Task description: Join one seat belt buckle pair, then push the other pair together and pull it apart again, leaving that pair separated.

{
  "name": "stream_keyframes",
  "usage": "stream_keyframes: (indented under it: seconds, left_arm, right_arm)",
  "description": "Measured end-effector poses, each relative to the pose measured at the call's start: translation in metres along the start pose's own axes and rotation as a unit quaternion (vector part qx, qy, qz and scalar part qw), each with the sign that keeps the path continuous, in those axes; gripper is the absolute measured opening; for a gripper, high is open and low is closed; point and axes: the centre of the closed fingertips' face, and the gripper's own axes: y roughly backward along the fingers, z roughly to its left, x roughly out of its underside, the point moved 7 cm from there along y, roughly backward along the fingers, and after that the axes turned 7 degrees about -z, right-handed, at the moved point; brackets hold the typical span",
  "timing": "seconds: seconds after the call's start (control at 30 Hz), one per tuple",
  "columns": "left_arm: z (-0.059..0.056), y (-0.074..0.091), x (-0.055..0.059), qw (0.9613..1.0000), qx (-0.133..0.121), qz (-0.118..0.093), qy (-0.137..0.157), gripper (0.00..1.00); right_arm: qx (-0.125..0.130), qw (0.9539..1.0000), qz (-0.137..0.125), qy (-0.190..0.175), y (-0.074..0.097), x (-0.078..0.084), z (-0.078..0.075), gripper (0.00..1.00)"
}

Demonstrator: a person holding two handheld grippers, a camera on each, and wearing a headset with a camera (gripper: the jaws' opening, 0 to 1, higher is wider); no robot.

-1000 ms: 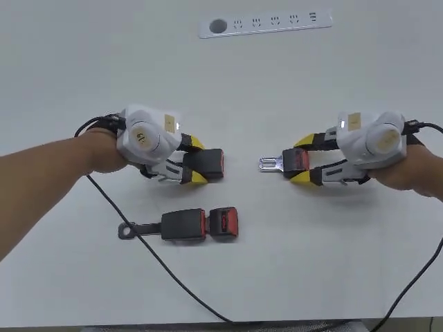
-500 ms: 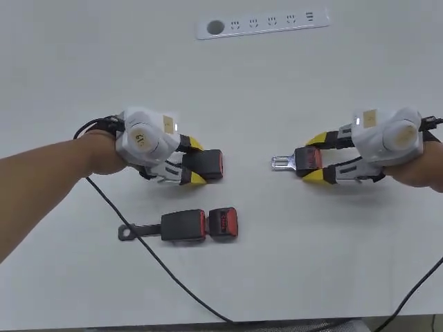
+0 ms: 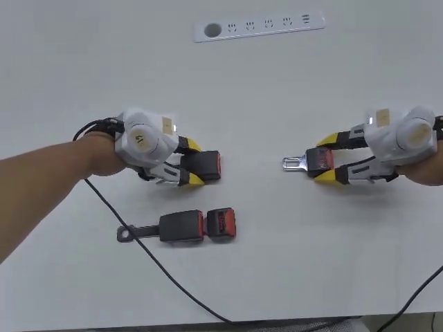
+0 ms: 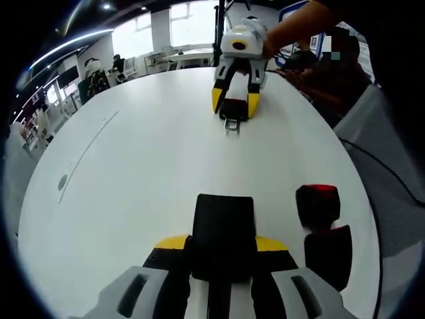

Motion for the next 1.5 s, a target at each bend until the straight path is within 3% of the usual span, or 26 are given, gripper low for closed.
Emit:
stream_keyframes:
  seconds: [0.3,0.47,0.53,0.6,0.67,0.77,0.87,1.0,1.03,1.13,1.2,1.33,1.47,1.5]
  left_arm:
    - [-0.001,-0.001,-0.002,1.0000,0.000,0.009,-0.001,0.36]
    - [0.000,-0.001,-0.008,0.9987,0.003,0.050,-0.006,0.37]
    - [0.003,0.002,-0.010,0.9977,-0.021,0.063,0.011,0.41]
    - [0.005,0.006,-0.015,0.9981,-0.037,0.048,0.015,0.48]
    - [0.004,0.014,-0.020,0.9972,-0.056,0.029,0.041,0.54]
    - [0.004,0.029,-0.025,0.9951,-0.094,0.025,0.017,0.65]
    - [0.003,0.046,-0.035,0.9881,-0.146,-0.015,0.046,0.75]
    - [-0.002,0.065,-0.038,0.9774,-0.196,-0.025,0.077,0.77]
    - [-0.001,0.068,-0.034,0.9736,-0.207,-0.031,0.091,0.79]
    - [-0.008,0.078,-0.037,0.9657,-0.230,-0.051,0.110,0.86]
    - [-0.011,0.087,-0.039,0.9571,-0.258,-0.058,0.119,0.87]
    - [-0.020,0.096,-0.042,0.9480,-0.276,-0.081,0.136,0.92]
    - [-0.034,0.107,-0.042,0.9312,-0.298,-0.122,0.172,0.95]
    - [-0.036,0.110,-0.041,0.9295,-0.302,-0.122,0.173,0.96]
  right_arm:
    - [-0.003,0.9999,0.012,0.000,0.003,0.000,-0.001,0.37]
    - [-0.009,0.9993,0.036,-0.007,0.002,-0.006,0.001,0.40]
    - [0.001,0.9993,0.037,-0.002,0.002,-0.008,0.001,0.47]
    - [0.033,0.9992,0.008,-0.021,0.005,-0.017,-0.002,0.52]
    - [0.063,0.9963,-0.028,-0.052,0.009,-0.027,-0.002,0.61]
    - [0.101,0.9910,-0.049,-0.073,0.015,-0.033,0.000,0.71]
    - [0.126,0.9834,-0.082,-0.101,0.020,-0.040,0.009,0.78]
    - [0.169,0.9724,-0.106,-0.122,0.029,-0.048,0.017,0.81]
    - [0.180,0.9692,-0.114,-0.123,0.032,-0.050,0.019,0.82]
    - [0.186,0.9700,-0.107,-0.114,0.034,-0.052,0.028,0.84]
    - [0.191,0.9695,-0.109,-0.109,0.037,-0.055,0.033,0.86]
    - [0.213,0.9631,-0.124,-0.109,0.041,-0.062,0.036,0.88]
    - [0.215,0.9623,-0.130,-0.103,0.041,-0.069,0.041,0.90]
    - [0.216,0.9621,-0.133,-0.101,0.041,-0.070,0.042,0.90]
